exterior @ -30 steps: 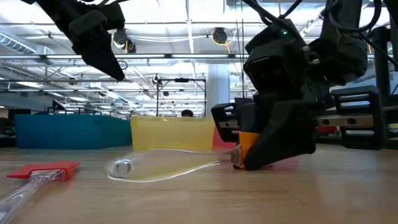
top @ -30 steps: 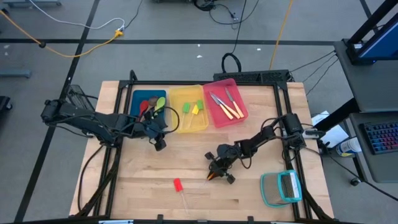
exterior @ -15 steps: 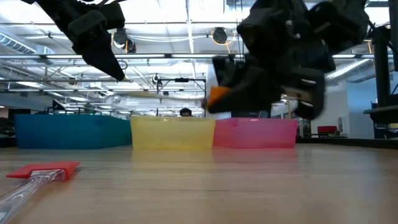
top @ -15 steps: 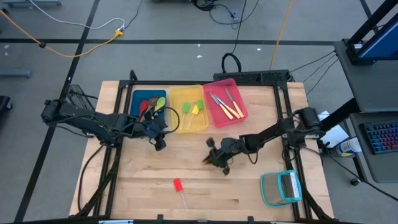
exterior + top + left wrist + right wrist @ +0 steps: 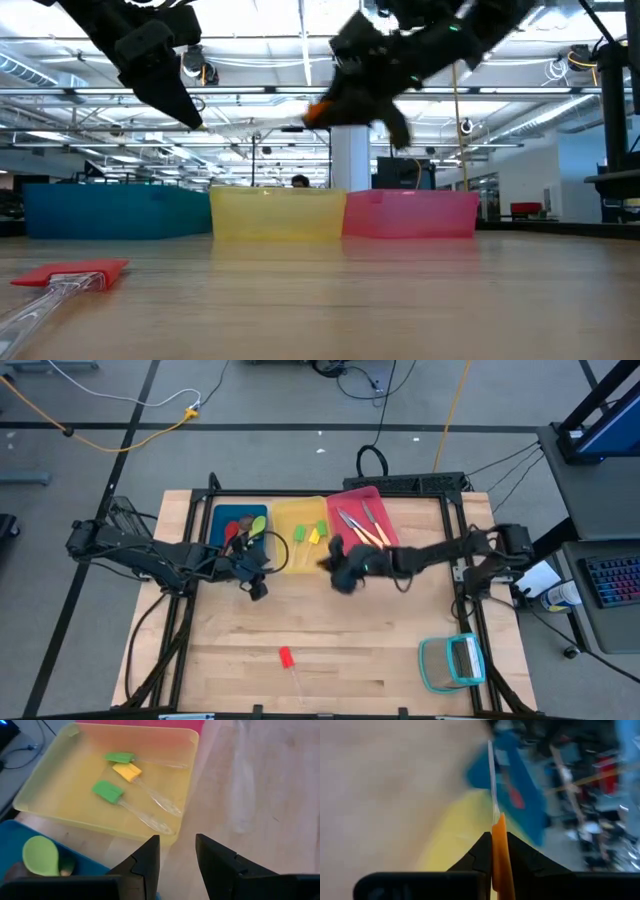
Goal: Pick & Place Kitchen Items
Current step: Put the orange spatula into the yellow bin, then put the red spatula into the yellow bin
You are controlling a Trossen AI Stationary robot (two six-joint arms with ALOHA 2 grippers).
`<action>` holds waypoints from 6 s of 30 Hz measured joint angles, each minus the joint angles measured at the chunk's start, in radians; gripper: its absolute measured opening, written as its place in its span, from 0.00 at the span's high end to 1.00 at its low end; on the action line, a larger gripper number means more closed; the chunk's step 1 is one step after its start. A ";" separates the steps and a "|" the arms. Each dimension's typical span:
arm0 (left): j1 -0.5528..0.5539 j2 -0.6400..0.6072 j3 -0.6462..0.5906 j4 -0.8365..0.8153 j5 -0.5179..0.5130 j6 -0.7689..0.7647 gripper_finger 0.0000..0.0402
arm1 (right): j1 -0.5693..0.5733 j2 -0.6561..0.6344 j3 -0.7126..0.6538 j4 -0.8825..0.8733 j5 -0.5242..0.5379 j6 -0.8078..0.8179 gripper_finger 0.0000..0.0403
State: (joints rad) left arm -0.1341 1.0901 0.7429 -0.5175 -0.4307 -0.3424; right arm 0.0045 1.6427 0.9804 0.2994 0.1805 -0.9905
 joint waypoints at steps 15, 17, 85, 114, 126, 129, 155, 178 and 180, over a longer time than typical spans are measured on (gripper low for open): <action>0.000 0.000 0.000 0.022 -0.025 -0.004 0.67 | -0.233 0.163 0.125 -0.004 0.104 0.829 0.93; 0.000 0.000 0.000 0.032 -0.025 0.004 0.67 | -0.232 0.162 0.126 0.021 0.104 0.982 0.93; -0.337 0.173 -0.240 0.662 0.325 0.239 0.67 | 0.044 0.163 0.125 0.134 -0.001 0.873 0.54; -0.354 0.550 -0.240 1.080 0.498 0.112 0.64 | 0.125 0.163 0.125 0.054 0.002 0.874 0.57; -0.379 0.673 -0.227 1.225 0.517 0.199 0.42 | 0.120 0.163 0.125 0.024 0.002 0.874 0.58; -0.383 0.685 -0.227 1.229 0.517 0.229 0.42 | 0.118 0.163 0.125 0.025 0.001 0.872 0.58; -0.352 0.693 -0.227 1.169 0.540 0.283 0.47 | 0.117 0.164 0.125 0.032 0.001 0.873 0.58; -0.333 0.689 -0.227 1.148 0.544 0.338 0.72 | 0.117 0.164 0.125 0.032 0.001 0.873 0.57; -0.331 0.689 -0.227 1.149 0.544 0.335 0.76 | 0.117 0.164 0.125 0.032 0.001 0.873 0.57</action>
State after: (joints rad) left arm -0.4652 1.7790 0.5159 0.6315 0.1137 -0.0071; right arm 0.1215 1.8069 1.1057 0.3309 0.1818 -0.1173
